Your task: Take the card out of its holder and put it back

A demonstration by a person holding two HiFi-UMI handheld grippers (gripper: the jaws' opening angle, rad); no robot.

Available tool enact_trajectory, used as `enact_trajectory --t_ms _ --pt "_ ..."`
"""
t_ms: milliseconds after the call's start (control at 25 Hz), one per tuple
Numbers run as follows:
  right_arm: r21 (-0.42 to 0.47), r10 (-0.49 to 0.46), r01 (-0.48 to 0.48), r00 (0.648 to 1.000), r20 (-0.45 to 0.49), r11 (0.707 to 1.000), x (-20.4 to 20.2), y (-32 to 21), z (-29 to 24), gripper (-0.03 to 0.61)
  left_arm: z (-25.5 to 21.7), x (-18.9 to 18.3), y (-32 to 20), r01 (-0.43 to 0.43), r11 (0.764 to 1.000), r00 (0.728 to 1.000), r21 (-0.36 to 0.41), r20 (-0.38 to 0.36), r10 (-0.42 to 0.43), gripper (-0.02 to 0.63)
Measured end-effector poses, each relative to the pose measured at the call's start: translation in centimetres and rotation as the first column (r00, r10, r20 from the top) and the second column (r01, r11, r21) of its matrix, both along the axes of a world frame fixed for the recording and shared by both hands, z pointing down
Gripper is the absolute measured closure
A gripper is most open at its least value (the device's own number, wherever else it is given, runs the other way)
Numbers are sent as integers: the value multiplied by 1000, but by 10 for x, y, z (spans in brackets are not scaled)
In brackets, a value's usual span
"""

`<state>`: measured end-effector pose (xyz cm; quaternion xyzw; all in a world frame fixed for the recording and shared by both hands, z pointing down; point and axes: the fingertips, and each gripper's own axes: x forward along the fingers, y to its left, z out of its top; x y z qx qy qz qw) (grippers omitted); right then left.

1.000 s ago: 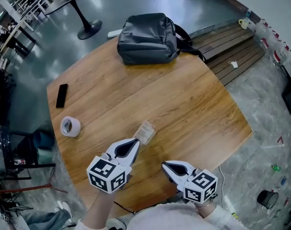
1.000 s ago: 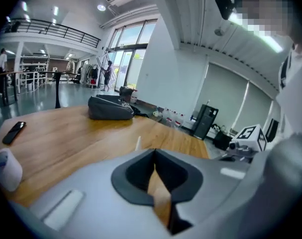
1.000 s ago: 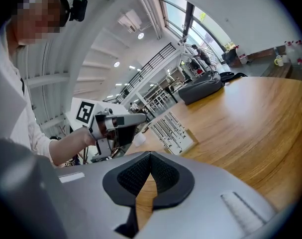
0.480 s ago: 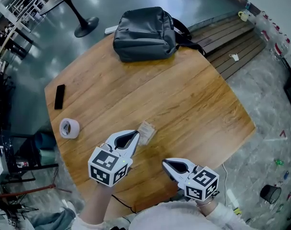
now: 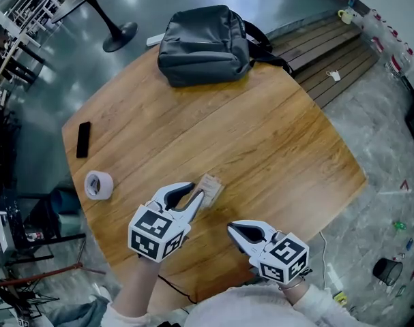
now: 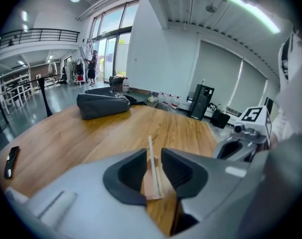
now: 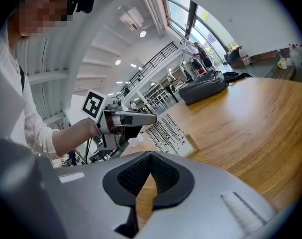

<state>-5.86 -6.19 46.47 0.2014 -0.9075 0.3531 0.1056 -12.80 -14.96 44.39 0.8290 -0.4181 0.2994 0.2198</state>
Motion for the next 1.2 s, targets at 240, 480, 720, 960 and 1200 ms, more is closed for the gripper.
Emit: enact_trajectory --t_ms 240,480,720,960,1200 --pt "-16 -2 2 1000 1 1000 -3 2 4 578 7 3 -3 -14 999 1000 -29 -5 13 520" --pt "-19 1 -1 1000 -4 1000 -2 6 5 578 7 0 -6 2 1000 1000 -20 4 -2 556" --pt "-22 10 -10 1000 -4 1000 -1 4 7 578 6 2 -8 -26 998 1000 -56 -15 25 582" --pt "-21 13 -13 1000 0 1000 -1 4 6 578 6 5 -8 -36 996 999 -82 -29 33 592" --pt "-16 18 -18 1000 4 1000 2 5 4 578 5 3 -5 -28 995 999 -91 -25 26 592"
